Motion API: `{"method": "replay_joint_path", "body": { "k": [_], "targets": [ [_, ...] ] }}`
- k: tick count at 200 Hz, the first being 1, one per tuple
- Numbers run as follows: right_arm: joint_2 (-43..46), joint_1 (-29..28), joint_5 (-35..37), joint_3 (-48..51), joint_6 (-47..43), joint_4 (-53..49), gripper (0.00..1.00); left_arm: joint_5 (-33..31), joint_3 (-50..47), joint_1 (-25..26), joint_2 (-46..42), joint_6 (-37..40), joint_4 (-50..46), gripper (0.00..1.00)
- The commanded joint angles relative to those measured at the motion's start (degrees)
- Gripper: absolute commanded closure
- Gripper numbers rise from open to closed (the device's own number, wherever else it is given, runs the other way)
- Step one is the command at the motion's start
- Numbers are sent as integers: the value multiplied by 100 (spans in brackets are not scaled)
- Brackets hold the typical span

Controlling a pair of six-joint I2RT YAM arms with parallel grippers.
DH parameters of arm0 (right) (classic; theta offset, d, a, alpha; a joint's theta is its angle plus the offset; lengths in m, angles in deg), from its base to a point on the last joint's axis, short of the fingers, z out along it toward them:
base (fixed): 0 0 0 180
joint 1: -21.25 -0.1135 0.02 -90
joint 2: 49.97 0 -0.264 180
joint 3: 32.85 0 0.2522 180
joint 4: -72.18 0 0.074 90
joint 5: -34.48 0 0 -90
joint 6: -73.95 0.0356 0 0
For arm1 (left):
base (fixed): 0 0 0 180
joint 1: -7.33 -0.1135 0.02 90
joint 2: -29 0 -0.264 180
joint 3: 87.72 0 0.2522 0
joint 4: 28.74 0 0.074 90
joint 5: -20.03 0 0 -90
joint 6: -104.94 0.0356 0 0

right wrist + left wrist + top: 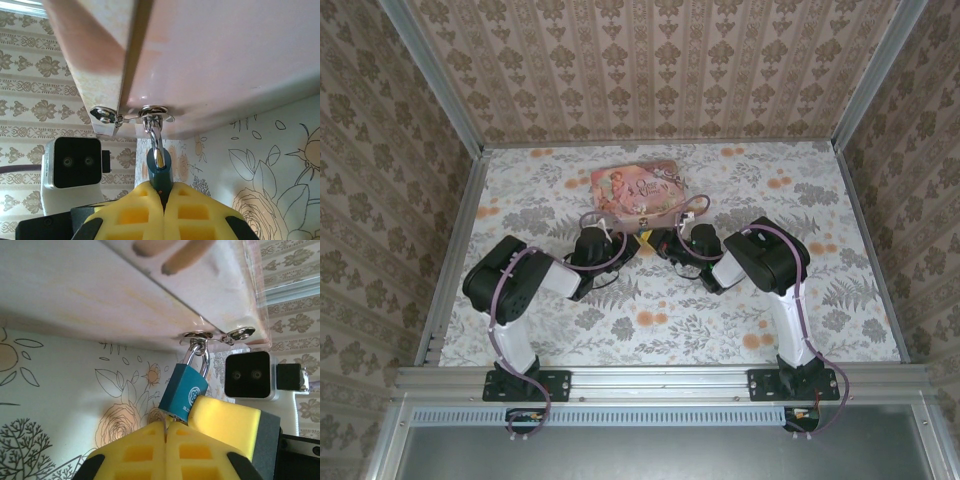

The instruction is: Unlock a padlock with a key

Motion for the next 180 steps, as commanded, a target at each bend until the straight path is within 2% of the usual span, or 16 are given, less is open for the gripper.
{"method": "replay_joint_path", "body": {
  "k": [1,23,46,93,112,145,160,180],
  "targets": [
    [-122,-110,-350,104,63,-106,100,-45,217,-14,93,115,21,100],
    [-122,-97,-307,87,51,-154,100,20,283,-3,-107,380,-299,100],
    [-122,-87,-316,47,69,-211,100,54,455,35,-522,982,-1226,100],
    [-87,-87,-368,-52,45,-354,100,-270,1227,421,-1154,2919,-3536,100],
    [-76,-87,-377,-48,42,-355,100,-667,1543,714,-1177,3646,-4252,100],
    [-79,-71,-345,44,14,-328,100,-805,1470,782,-1158,3642,-4277,100],
    [-71,-44,-330,108,-48,-351,100,-786,1378,729,-1265,3462,-4199,80],
    [-72,17,-309,202,-114,-380,100,-810,1288,661,-1531,3302,-4259,59]
  ]
}}
